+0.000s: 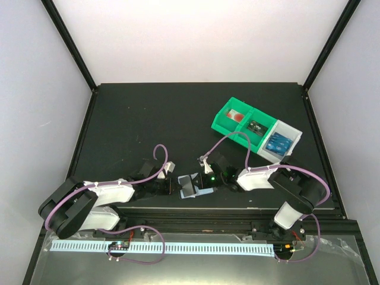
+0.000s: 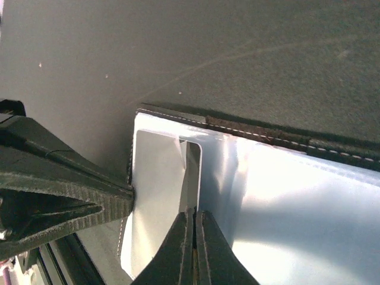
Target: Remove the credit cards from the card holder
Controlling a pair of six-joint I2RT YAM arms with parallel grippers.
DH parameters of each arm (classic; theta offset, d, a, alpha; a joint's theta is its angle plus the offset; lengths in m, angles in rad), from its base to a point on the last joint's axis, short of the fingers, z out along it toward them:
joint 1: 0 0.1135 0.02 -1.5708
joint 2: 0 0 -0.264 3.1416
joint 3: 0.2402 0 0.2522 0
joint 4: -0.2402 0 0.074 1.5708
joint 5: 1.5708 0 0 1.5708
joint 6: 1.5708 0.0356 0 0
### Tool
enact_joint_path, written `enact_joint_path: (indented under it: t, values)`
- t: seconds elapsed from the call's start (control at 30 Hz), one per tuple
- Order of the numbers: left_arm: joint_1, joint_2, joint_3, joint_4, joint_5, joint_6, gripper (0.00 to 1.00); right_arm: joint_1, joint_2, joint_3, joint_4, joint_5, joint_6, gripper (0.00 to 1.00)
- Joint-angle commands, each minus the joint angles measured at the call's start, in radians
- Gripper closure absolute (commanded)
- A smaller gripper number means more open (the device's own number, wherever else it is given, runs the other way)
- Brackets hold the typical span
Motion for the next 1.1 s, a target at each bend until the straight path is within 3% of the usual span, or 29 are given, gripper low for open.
enact_joint_path:
  t: [0.0,0.7,0.9,1.07]
  values:
    - [0.003,0.016,-0.001,-0.064,-0.072,0.012,0.98,0.005,0.012,-0.012,0.041,-0.031,-0.012,0.99]
    - [0.003,0.004,0.000,-0.084,-0.091,0.024,0.98,-0.083,-0.084,-0.107,0.065,-0.066,-0.010,0.99]
    - [0.004,0.010,0.002,-0.076,-0.085,0.027,0.98,-0.124,-0.062,-0.129,0.159,-0.179,0.004,0.99]
    - [0.003,0.016,0.008,-0.077,-0.085,0.026,0.99,-0.124,-0.017,-0.125,0.194,-0.199,0.018,0.85]
